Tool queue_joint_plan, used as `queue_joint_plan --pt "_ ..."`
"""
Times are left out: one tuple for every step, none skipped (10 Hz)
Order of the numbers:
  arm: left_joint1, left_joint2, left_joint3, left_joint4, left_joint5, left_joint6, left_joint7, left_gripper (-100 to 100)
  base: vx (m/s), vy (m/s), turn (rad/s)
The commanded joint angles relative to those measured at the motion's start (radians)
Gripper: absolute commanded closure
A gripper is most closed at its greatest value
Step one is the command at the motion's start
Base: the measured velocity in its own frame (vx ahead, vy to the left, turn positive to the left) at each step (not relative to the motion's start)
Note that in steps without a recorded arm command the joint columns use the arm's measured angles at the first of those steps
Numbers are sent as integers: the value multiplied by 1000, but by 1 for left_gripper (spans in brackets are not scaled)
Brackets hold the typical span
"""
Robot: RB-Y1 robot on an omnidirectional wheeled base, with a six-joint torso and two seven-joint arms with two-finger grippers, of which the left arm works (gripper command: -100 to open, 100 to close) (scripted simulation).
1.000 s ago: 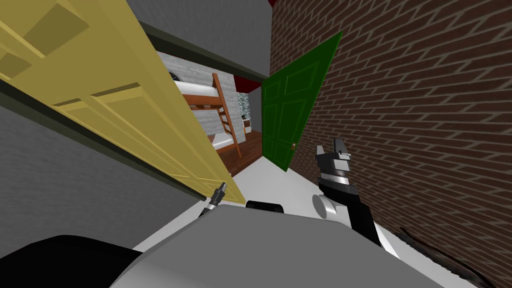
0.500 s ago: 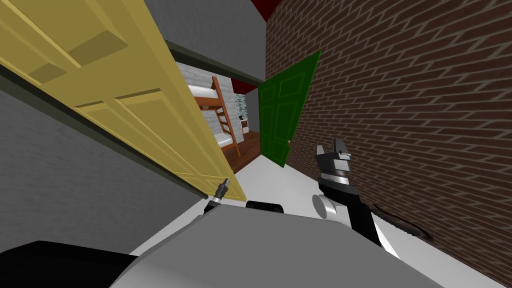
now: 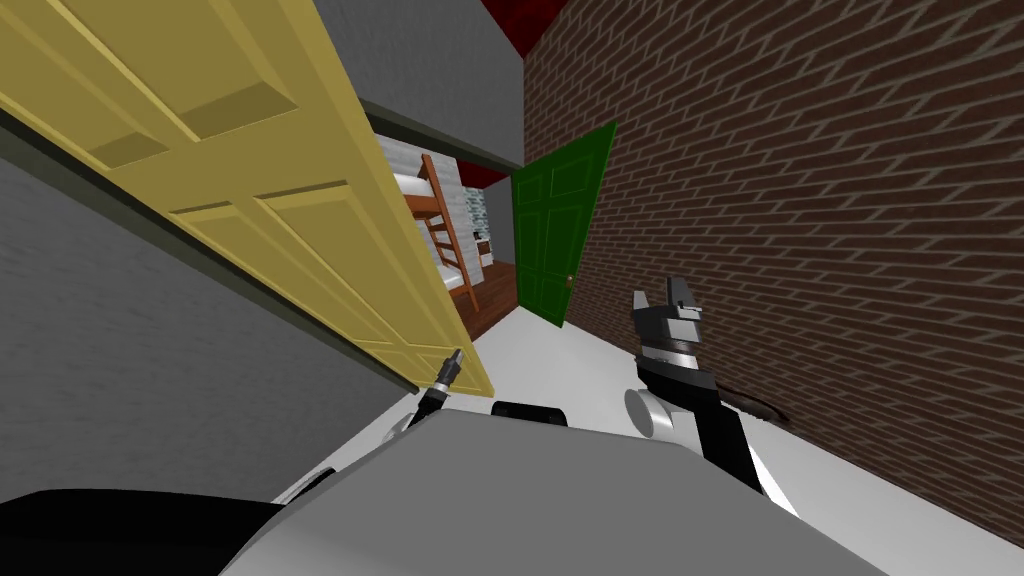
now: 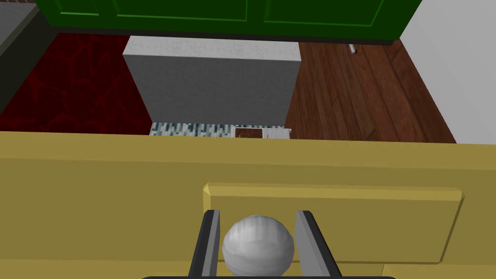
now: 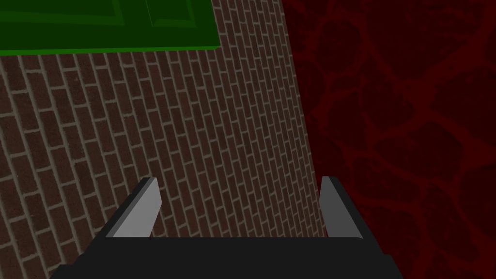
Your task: Pull the door open
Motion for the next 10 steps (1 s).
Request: queue_joint_plan --pt "-28 3 -17 14 23 19 -11 100 -185 77 -95" --pt "-45 5 -28 22 35 27 -16 100 -205 84 -90" --pt "-61 6 -37 29 46 34 -21 100 -193 52 -95" --pt "-80 7 -49 38 60 43 -26 100 -205 41 -83" --pt "-94 8 -57 45 69 50 -30 100 -216 21 -69" --pt "-87 2 -54 39 61 43 -29 100 -90 3 -24" --pt "-72 16 -71 41 60 23 -19 100 -100 31 -76" --pt "-67 22 -76 40 59 14 -15 100 -164 60 -104" --pt "-54 35 -88 40 58 -6 -5 100 -149 73 -123" --pt "-48 42 -94 40 57 -17 0 100 -157 80 -86"
